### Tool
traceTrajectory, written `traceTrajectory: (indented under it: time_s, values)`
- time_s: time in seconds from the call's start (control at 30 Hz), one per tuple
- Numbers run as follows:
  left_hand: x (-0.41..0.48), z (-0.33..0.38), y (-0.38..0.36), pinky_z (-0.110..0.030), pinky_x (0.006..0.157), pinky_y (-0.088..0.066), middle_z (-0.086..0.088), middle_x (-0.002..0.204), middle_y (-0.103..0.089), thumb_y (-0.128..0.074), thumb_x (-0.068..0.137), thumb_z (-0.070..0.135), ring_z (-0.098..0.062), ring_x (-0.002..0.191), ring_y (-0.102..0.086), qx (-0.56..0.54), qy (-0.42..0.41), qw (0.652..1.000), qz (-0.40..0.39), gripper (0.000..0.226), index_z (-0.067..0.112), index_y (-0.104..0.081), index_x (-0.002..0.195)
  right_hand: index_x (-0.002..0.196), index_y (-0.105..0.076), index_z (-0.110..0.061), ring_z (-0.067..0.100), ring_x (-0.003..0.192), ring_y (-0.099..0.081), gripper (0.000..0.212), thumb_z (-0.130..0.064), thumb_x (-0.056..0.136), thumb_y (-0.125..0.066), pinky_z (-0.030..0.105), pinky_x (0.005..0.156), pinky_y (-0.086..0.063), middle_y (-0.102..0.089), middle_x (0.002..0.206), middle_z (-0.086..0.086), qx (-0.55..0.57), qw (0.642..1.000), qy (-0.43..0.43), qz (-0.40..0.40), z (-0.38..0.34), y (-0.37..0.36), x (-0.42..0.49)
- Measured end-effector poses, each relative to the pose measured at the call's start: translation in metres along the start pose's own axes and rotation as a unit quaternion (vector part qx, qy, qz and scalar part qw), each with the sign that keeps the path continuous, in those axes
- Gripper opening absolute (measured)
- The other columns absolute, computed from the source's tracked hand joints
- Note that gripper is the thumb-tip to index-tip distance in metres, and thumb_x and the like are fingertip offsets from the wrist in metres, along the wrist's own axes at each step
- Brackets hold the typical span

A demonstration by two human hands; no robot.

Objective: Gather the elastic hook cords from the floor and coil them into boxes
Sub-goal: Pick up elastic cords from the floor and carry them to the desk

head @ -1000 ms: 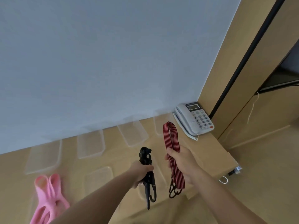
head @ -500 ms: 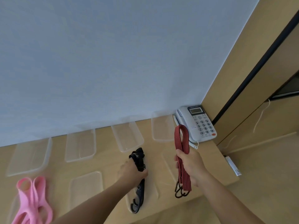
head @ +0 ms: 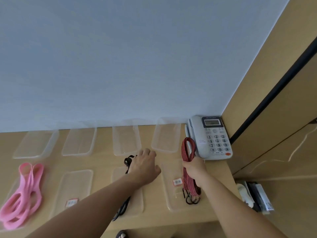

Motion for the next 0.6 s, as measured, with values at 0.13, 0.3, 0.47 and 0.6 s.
traceTrajectory:
  time_s: [0.13,0.3,0.47,0.6]
  values:
    - [-0.005,0.015,-0.012,-0.034,0.1,-0.041,0.001,0.137,-0.045,-0.05,0.092,0.038,-0.02,0.126,-0.04,-0.032,0.014,0.999,-0.014,0.049,0.02,-0.046,0.137,0.107,-0.056,-0.001,0.026,0.08,-0.058,0.025,-0.016,0.089,-0.063,0.028,0.064,-0.043,-0.066,0.102,0.014,-0.117,0.993,0.014,-0.004,0.011,0.0,0.011]
    - [-0.011,0.019,-0.012,-0.034,0.101,-0.041,0.002,0.135,-0.046,-0.053,0.091,0.036,-0.019,0.128,-0.039,-0.06,0.043,0.997,0.001,0.047,0.02,-0.048,0.135,0.136,-0.035,0.001,0.032,0.124,-0.05,0.06,-0.016,0.086,-0.065,0.034,0.095,-0.043,-0.048,0.137,0.018,-0.185,0.977,0.103,0.022,0.009,-0.008,0.002]
    - [-0.027,0.016,-0.008,-0.032,0.102,-0.037,0.001,0.135,-0.047,-0.055,0.09,0.035,-0.021,0.128,-0.039,-0.085,0.067,0.994,0.029,0.046,0.02,-0.05,0.133,0.147,-0.019,0.006,0.032,0.141,-0.028,0.069,-0.021,0.092,-0.052,0.035,0.116,-0.024,-0.024,0.153,0.021,-0.334,0.925,0.177,0.042,0.017,-0.013,-0.017]
    - [-0.049,0.002,0.002,-0.031,0.095,-0.036,0.0,0.134,-0.045,-0.056,0.088,0.035,-0.022,0.126,-0.039,-0.084,0.098,0.991,0.02,0.047,0.02,-0.05,0.132,0.151,-0.009,0.006,0.033,0.15,-0.008,0.073,-0.028,0.097,-0.043,0.038,0.122,-0.009,-0.007,0.161,0.023,-0.429,0.887,0.172,0.0,0.024,-0.012,-0.031]
Point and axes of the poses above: each hand's wrist, its own x-axis towards the middle knuckle, its own y-axis out of the back of the hand, z = x × y, the point moved 1 cm from there along x, towards the middle knuckle
